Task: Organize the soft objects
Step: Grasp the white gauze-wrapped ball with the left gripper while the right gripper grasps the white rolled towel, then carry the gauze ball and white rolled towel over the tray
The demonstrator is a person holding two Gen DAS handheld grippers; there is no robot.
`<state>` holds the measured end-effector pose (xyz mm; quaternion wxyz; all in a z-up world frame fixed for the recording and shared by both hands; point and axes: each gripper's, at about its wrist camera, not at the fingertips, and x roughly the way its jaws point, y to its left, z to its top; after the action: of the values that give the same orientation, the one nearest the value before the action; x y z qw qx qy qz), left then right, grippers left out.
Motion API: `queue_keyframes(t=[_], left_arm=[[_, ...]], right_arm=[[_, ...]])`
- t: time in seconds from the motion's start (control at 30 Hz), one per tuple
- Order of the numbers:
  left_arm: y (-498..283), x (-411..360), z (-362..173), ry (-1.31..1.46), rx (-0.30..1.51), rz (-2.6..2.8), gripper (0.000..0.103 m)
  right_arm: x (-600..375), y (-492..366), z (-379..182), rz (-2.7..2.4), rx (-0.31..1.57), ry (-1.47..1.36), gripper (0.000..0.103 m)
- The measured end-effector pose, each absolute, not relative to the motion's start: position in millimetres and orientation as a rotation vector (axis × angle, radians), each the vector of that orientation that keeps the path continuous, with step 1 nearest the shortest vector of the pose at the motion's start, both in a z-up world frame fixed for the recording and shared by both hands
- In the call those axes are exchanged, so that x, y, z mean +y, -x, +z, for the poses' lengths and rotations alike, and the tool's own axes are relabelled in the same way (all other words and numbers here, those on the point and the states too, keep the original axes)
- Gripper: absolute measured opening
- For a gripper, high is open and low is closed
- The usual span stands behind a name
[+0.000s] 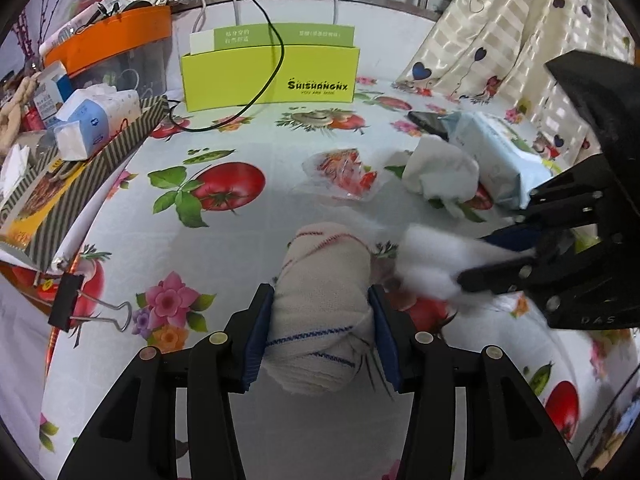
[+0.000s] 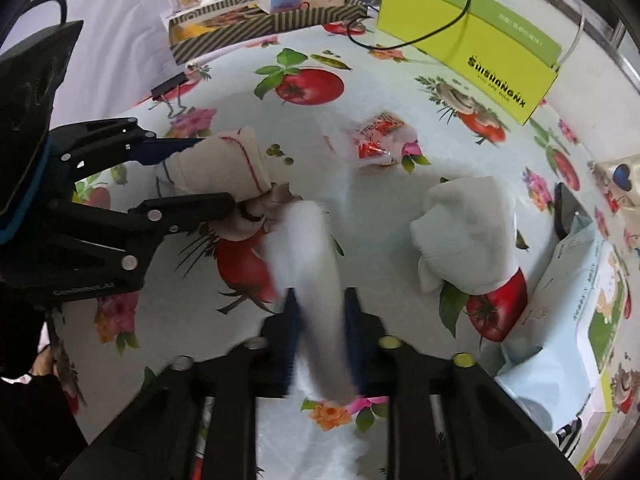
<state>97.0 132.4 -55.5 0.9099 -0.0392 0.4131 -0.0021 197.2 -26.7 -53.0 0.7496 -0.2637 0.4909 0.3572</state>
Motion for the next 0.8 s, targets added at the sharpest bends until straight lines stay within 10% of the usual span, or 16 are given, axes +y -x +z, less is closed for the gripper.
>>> queue_keyframes(t=[0.8], left_arm=[[-55.5, 106.6, -14.8, 0.189, 0.746, 0.083, 0.046]], right_arm=[[-79.9, -144.7, 5.6, 0.737, 0.859, 0.290, 0.015]])
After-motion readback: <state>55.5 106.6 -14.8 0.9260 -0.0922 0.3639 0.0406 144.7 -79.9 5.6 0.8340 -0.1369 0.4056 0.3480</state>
